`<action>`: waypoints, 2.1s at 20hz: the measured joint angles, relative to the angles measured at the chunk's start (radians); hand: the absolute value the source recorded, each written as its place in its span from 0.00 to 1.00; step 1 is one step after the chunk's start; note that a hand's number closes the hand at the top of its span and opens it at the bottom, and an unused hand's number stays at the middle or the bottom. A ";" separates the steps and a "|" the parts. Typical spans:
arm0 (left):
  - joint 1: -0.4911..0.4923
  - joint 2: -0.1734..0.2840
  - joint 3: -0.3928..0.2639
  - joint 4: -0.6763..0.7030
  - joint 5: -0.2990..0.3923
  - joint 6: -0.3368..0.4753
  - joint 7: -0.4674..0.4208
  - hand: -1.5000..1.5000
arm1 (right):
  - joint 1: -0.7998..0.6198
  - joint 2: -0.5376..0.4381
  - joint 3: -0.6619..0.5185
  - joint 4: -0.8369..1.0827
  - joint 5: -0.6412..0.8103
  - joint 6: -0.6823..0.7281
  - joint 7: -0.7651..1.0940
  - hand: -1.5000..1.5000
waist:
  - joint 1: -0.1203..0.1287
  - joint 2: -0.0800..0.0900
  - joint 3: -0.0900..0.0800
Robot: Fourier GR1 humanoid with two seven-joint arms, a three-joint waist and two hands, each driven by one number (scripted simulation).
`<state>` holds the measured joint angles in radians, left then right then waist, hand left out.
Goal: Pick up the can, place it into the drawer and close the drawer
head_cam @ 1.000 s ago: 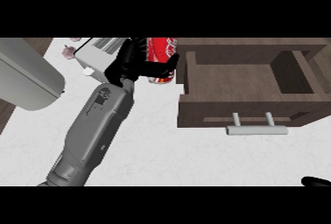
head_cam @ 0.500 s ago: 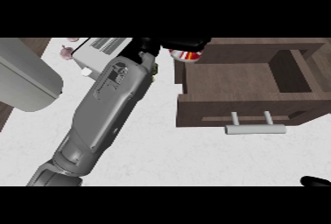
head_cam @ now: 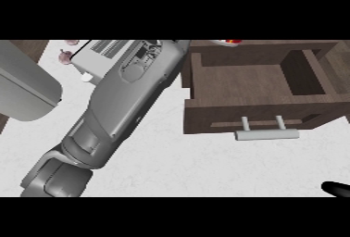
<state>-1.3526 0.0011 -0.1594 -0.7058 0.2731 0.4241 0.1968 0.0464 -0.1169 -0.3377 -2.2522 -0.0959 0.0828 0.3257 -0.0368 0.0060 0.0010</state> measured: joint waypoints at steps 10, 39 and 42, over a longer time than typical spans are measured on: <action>-0.164 -0.001 -0.090 0.212 0.114 0.057 -0.033 1.00 | -0.045 -0.008 0.031 -0.008 0.002 -0.007 0.038 0.00 | -0.037 0.009 0.001; -0.268 -0.001 -0.136 0.387 0.318 0.219 -0.179 0.00 | -0.205 -0.176 0.179 0.126 0.347 0.046 -0.106 0.00 | -0.042 0.026 0.001; -0.269 -0.001 -0.144 0.383 0.335 0.226 -0.185 0.00 | -0.249 -0.197 0.228 0.191 0.448 0.036 -0.140 0.00 | -0.034 0.024 0.001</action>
<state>-1.6221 0.0002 -0.3029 -0.3230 0.6077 0.6503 0.0117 -0.2027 -0.3142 -0.1100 -2.0608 0.3522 0.1187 0.1859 -0.0704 0.0296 0.0025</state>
